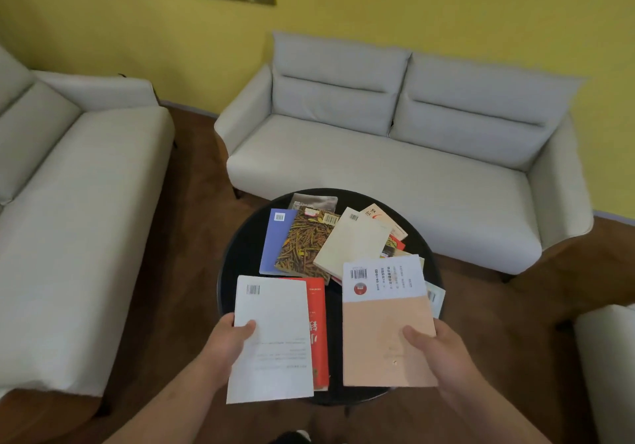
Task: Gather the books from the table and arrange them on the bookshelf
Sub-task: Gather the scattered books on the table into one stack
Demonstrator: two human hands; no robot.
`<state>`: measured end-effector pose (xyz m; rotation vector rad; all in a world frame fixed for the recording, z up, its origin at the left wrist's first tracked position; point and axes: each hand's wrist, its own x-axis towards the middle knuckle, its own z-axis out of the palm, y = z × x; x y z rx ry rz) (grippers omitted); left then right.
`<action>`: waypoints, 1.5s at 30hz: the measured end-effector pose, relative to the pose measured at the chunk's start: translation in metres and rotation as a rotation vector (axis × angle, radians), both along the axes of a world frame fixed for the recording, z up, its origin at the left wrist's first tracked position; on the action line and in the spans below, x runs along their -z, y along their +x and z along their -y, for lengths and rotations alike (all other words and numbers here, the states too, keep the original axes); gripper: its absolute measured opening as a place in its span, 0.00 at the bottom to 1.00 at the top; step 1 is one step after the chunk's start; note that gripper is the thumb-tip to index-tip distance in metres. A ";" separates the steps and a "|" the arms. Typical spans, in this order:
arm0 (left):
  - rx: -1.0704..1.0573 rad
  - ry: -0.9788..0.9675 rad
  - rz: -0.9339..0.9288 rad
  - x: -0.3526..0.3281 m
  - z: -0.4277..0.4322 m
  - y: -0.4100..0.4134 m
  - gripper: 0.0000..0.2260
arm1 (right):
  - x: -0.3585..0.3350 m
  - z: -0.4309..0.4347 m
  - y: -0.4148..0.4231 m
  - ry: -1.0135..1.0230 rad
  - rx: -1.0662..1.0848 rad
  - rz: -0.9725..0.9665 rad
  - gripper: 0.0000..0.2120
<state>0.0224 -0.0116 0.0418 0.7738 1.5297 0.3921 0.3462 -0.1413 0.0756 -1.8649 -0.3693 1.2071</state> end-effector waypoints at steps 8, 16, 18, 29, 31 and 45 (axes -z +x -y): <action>0.117 0.053 -0.038 0.017 0.004 0.015 0.10 | 0.009 0.000 -0.032 -0.063 0.042 -0.064 0.12; 0.254 0.199 -0.344 0.027 0.001 0.018 0.15 | 0.022 -0.015 -0.076 -0.071 -0.004 -0.206 0.10; 0.273 0.198 -0.381 0.028 -0.003 0.020 0.15 | 0.026 -0.019 -0.081 -0.080 -0.051 -0.224 0.10; 0.105 -0.200 0.203 -0.030 -0.038 0.023 0.30 | -0.019 -0.053 -0.067 0.086 -0.287 -0.216 0.14; 0.144 -0.300 0.339 -0.039 -0.050 0.015 0.38 | -0.036 -0.063 -0.061 0.154 -0.361 -0.216 0.15; 0.049 -0.182 0.468 -0.043 -0.056 0.004 0.23 | -0.030 -0.106 -0.081 0.147 0.037 -0.513 0.16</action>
